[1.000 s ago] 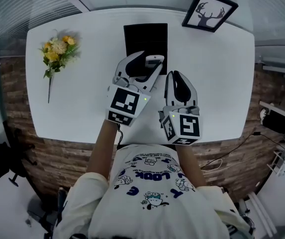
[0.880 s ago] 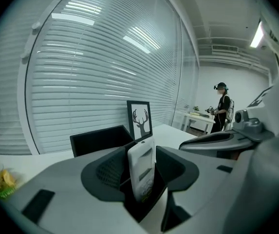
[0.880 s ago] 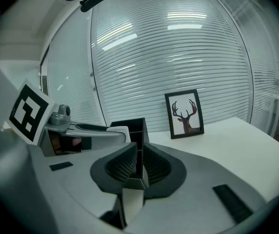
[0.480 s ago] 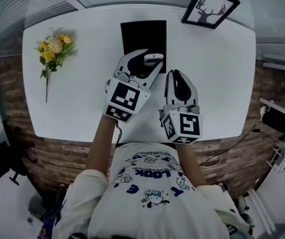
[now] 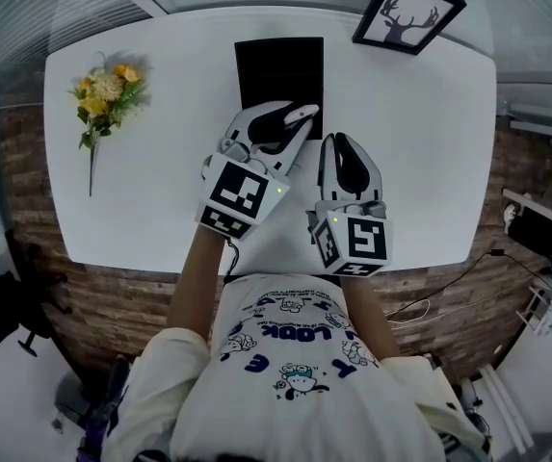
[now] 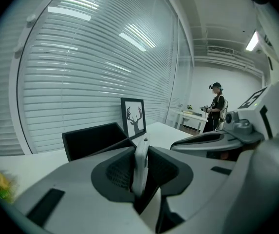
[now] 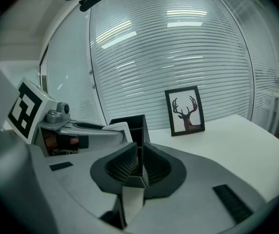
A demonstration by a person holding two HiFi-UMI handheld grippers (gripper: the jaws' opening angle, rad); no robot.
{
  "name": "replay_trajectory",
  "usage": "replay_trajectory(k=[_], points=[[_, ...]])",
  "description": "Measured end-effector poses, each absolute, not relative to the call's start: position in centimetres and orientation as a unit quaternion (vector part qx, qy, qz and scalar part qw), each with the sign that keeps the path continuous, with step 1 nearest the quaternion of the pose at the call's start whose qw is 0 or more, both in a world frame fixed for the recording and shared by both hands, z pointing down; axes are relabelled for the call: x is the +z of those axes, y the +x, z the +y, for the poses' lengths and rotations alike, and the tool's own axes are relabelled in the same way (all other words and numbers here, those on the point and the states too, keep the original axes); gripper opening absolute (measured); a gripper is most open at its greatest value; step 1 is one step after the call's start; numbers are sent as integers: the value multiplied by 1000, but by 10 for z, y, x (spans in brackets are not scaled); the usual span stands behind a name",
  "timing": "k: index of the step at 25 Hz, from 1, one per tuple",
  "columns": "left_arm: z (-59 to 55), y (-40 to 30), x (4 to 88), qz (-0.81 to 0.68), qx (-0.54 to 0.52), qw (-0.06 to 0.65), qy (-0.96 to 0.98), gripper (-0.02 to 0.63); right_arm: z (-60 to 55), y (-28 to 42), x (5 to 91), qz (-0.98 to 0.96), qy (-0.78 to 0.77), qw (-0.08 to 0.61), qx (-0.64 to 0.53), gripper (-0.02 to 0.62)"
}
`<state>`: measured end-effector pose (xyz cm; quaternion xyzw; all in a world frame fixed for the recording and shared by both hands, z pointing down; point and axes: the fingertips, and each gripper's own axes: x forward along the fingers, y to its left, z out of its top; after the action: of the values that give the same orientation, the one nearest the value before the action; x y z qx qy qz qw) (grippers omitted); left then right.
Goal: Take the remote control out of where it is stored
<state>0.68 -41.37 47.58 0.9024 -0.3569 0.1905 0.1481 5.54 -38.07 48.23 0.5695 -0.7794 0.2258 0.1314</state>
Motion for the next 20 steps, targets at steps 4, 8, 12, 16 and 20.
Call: replay_trajectory(k=[4, 8, 12, 16, 20], points=[[-410, 9, 466, -353, 186, 136, 907, 84, -377, 56, 476, -779, 571, 122, 228, 57], [-407, 9, 451, -356, 177, 119, 910, 80, -374, 54, 469, -782, 571, 115, 222, 57], [-403, 6, 433, -364, 170, 98, 911, 80, -368, 53, 461, -784, 571, 111, 217, 57], [-398, -1, 414, -376, 162, 82, 909, 80, -361, 48, 452, -790, 566, 105, 210, 57], [-391, -8, 397, -388, 148, 78, 906, 80, -355, 43, 442, -797, 561, 97, 202, 57]])
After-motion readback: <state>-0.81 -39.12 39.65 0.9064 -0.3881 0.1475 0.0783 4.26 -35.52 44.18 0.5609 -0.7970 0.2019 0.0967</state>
